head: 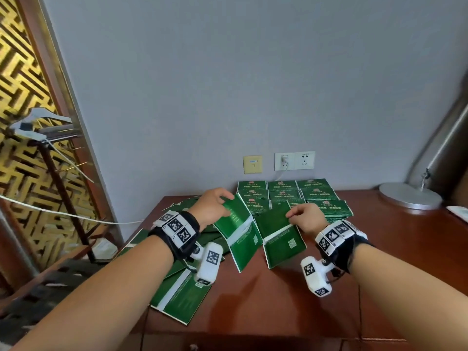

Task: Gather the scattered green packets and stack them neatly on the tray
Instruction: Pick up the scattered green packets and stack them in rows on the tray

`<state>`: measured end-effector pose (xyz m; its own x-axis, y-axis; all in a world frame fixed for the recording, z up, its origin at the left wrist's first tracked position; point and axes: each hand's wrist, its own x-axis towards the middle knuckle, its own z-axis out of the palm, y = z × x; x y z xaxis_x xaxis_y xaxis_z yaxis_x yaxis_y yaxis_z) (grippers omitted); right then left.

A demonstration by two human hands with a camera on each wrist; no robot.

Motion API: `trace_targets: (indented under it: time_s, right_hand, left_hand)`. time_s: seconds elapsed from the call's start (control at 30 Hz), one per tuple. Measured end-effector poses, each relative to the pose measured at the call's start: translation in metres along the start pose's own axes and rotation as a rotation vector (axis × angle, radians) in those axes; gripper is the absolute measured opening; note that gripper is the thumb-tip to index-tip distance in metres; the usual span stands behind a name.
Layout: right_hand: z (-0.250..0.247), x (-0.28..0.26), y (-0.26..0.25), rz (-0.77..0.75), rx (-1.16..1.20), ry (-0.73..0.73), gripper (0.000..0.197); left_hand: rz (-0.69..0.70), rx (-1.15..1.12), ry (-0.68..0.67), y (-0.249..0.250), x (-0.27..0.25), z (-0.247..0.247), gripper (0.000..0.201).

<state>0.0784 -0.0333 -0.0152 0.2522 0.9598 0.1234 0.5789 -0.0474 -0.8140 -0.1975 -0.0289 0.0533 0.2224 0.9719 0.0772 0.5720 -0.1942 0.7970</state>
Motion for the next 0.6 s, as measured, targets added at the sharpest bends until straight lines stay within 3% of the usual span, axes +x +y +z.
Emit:
trace_targets:
  time_s: [0.17, 0.27, 0.4, 0.6]
  right_hand:
    - [-0.011, -0.003, 0.017, 0.018, -0.006, 0.049, 0.023]
    - [-0.014, -0.003, 0.031, 0.077, 0.028, 0.045, 0.04]
    - [-0.017, -0.001, 0.048, 0.124, 0.02, 0.037, 0.059]
    - [-0.023, -0.003, 0.061, 0.101, 0.009, 0.054, 0.026]
  left_hand:
    - [-0.061, 0.059, -0.053, -0.017, 0.009, 0.026, 0.052]
    - [-0.07, 0.127, -0.054, -0.029, 0.011, 0.038, 0.055]
    - [-0.023, 0.24, -0.005, -0.04, 0.011, 0.05, 0.038]
    - [0.072, 0.364, -0.009, -0.043, 0.014, 0.066, 0.024]
